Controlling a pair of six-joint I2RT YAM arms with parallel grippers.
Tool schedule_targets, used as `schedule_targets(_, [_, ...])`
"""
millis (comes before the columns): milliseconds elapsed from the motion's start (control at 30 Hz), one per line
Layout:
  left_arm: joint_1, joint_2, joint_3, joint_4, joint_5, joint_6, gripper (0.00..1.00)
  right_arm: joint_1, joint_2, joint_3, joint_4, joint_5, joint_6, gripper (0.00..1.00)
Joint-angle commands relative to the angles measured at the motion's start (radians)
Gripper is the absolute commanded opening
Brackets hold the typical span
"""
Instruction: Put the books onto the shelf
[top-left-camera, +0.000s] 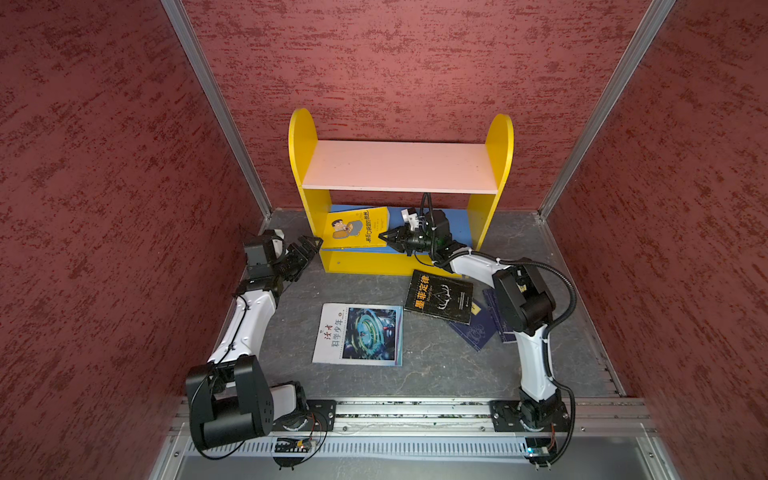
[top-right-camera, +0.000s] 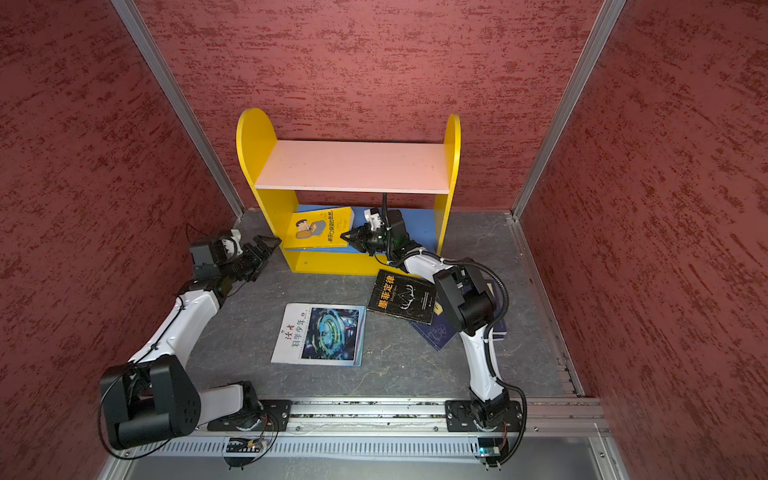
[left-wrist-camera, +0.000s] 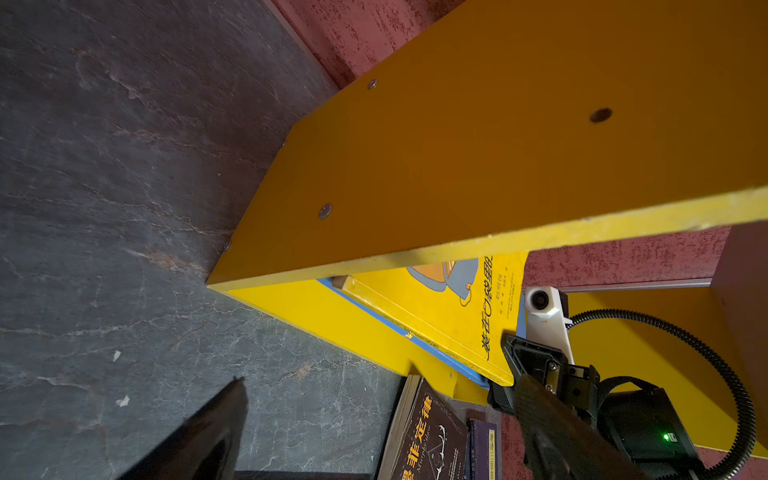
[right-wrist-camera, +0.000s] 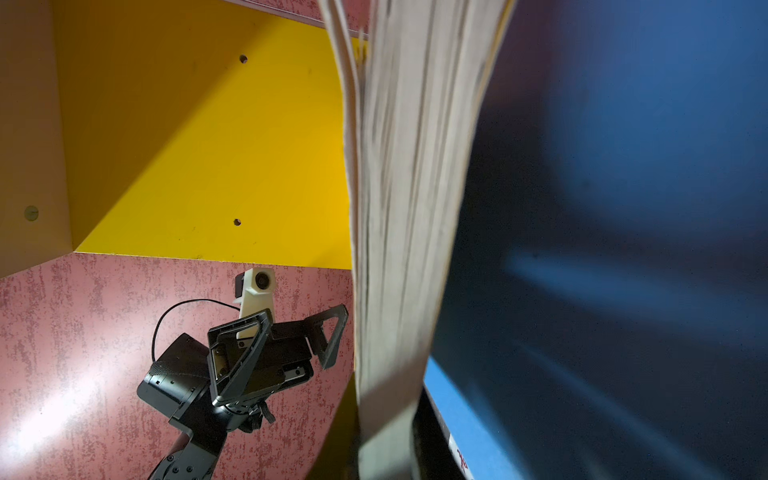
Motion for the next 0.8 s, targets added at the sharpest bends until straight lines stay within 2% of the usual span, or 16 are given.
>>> schedule_targets(0, [-0.006,0.024,0.038,0.009,0.01,0.024,0.99,0.001,0.02,-0.037,-0.034,0.092,-0.024,0.22])
schedule_targets(200, [-0.019,0.059,0.053,0.013,0.012,0.019,0.99,0.001,0.004,-0.064,-0.058,0.098,-0.053,0.27])
schedule_targets(400, [-0.026,0.082,0.066,0.033,0.015,0.005,0.99,0.0,0.0,-0.077,-0.062,0.098,-0.061,0.18])
schedule_targets(767, [-0.034,0.095,0.064,0.082,0.005,-0.052,0.99,-0.006,0.006,-0.041,-0.122,0.07,-0.101,0.16])
